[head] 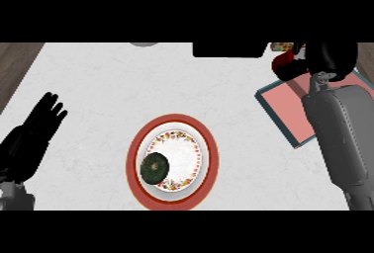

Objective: Pick the can from the plate and place it in the cardboard box

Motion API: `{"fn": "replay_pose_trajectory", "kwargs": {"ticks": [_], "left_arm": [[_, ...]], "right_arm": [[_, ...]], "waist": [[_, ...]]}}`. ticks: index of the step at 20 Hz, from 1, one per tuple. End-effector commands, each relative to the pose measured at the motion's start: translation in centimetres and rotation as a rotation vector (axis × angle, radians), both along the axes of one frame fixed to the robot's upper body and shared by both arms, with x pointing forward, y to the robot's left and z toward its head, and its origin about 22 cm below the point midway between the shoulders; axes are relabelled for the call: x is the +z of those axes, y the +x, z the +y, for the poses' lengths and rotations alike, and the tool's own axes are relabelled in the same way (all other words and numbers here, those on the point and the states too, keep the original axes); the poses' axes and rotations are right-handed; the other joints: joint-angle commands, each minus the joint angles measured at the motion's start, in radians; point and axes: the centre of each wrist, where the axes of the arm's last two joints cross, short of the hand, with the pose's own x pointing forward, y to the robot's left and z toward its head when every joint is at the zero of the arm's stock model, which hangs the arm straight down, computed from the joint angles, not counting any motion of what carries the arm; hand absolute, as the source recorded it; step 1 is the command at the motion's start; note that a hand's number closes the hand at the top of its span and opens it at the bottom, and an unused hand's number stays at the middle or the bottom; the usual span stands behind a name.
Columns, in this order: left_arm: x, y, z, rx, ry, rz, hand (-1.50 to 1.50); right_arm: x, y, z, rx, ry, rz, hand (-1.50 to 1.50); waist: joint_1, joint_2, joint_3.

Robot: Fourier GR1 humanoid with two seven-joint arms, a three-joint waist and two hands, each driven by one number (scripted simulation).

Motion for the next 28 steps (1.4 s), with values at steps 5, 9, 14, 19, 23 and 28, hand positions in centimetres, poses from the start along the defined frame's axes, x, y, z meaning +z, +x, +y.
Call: {"fn": "replay_pose_trajectory", "kwargs": {"ticks": [5,9,14,19,23,28], "left_arm": [[0.0,1.0,-0.3,-0.013,-0.002,-0.008,0.0],[-0.2,0.3,0.9,0.023,0.004,-0.011,0.0],[-1.5,-1.6,0.6,-0.001,-0.008,0.01,0.0],[0.1,0.1,1.0,0.021,-0.003,0.003,0.0],[-0.6,-0.2,0.6,0.04,0.01,0.008,0.0],[-1.0,-0.4,1.0,0.034,0.011,0.013,0.0]], "right_arm": [[-6.0,1.4,-3.7,-0.055,0.163,0.209,1.5],[-7.3,0.6,-5.1,-0.069,0.221,0.278,-1.5],[-9.4,0.5,-5.1,0.029,0.265,0.149,-1.5],[-7.5,-0.1,-6.0,-0.019,0.487,-0.183,-1.5],[-7.4,-2.2,-8.4,-0.056,0.63,-0.33,-1.5],[-6.2,-5.6,-13.0,-0.08,0.698,-0.386,-1.5]], "waist": [[0.001,0.003,0.0],[-0.006,-0.001,0.0],[0.002,-0.002,0.0],[-0.009,-0.003,0.002],[-0.025,-0.007,0.001],[-0.025,-0.007,0.0]]}}
